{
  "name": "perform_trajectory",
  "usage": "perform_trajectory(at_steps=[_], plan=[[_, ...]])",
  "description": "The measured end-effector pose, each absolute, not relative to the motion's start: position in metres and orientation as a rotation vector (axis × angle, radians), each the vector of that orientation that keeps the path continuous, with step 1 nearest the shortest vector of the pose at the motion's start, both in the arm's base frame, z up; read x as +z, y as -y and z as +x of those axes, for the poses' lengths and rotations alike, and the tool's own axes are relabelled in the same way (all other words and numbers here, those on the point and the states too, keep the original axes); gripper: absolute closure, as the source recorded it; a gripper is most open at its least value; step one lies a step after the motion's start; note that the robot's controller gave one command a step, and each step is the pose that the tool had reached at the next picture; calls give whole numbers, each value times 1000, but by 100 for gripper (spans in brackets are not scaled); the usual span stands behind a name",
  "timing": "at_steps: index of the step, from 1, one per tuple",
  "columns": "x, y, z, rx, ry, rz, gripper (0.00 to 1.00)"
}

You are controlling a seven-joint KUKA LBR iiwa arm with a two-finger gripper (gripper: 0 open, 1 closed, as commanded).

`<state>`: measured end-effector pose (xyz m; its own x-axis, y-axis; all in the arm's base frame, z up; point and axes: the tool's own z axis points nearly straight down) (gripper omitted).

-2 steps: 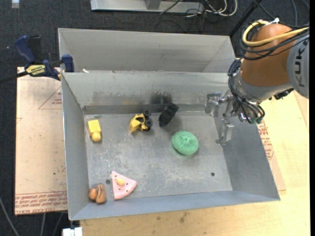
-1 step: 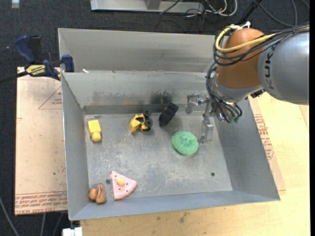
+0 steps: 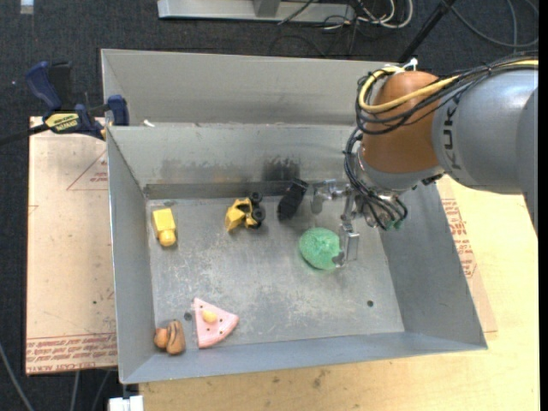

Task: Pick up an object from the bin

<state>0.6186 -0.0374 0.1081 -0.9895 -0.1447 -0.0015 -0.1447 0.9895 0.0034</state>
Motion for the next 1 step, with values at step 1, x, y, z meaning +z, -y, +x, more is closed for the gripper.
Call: perform_trajectory(at_steps=[1], plan=[[70,28,615,2,-3140,16,100]])
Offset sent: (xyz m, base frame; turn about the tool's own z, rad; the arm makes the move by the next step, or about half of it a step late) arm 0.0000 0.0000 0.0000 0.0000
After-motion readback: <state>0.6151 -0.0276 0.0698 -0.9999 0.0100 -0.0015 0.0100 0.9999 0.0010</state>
